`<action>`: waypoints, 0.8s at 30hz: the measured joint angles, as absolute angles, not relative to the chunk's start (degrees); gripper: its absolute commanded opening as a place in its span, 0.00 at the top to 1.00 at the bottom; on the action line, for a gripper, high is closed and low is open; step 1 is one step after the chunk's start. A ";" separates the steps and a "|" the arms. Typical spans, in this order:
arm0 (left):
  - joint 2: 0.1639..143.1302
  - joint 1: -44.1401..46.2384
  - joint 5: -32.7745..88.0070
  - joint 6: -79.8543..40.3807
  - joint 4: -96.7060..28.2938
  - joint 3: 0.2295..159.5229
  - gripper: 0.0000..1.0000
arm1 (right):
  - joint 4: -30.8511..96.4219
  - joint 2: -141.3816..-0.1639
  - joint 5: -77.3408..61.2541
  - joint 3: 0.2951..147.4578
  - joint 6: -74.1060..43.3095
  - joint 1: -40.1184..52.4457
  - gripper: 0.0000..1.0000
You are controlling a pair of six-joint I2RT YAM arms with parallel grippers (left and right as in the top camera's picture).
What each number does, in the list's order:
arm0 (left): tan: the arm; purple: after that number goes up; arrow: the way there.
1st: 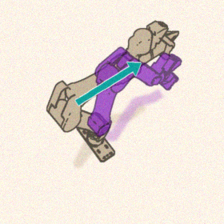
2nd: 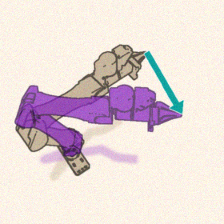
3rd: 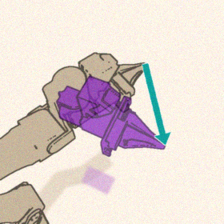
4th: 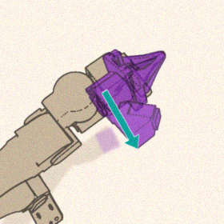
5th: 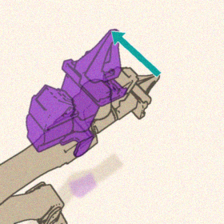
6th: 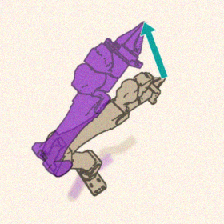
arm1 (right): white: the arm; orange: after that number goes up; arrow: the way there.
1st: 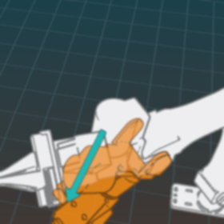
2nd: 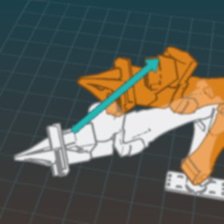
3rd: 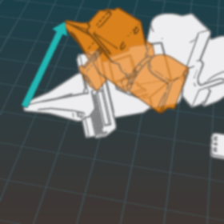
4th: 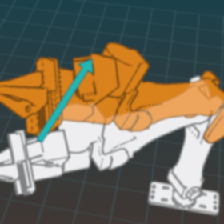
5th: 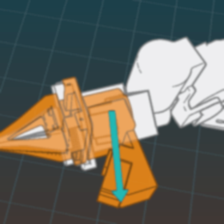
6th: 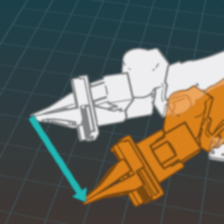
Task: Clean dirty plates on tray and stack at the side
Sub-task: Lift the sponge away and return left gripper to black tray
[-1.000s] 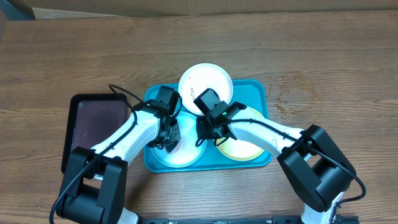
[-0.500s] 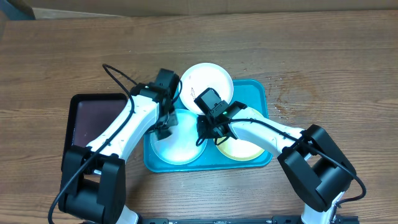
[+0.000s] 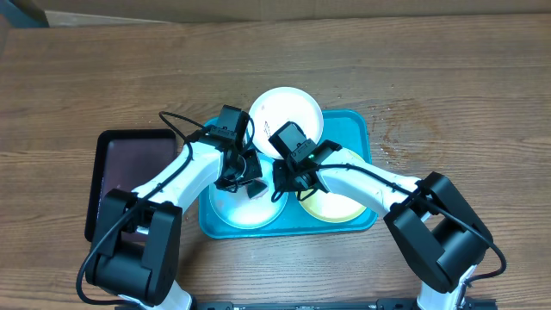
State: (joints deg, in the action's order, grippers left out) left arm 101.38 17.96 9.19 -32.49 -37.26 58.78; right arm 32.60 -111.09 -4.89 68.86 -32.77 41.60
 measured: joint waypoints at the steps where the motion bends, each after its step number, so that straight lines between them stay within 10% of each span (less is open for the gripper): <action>1: 101.41 17.98 8.25 -32.47 -37.60 58.81 0.96 | 32.62 -111.09 -4.89 68.86 -32.82 41.60 0.90; 24: 100.75 15.49 -19.14 -34.48 -68.79 78.50 0.96 | 35.16 -110.67 -8.19 70.85 -32.77 41.50 0.96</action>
